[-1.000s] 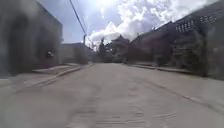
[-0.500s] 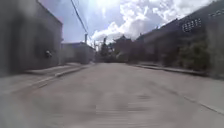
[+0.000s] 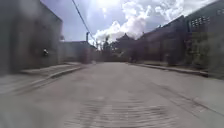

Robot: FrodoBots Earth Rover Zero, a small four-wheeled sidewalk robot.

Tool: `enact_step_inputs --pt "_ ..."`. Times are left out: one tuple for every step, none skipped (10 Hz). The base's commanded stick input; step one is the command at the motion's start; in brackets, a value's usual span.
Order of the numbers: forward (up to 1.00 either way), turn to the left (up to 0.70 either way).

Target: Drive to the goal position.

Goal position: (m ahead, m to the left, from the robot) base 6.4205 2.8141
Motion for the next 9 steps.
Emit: enact_step_inputs --pt "1.0 0.0" --pt "1.0 0.0" --pt "1.0 0.0" --pt "1.0 0.0" --pt "1.0 0.0" --pt "1.0 0.0" --pt "1.0 0.0" --pt "1.0 0.0" --pt "1.0 0.0"
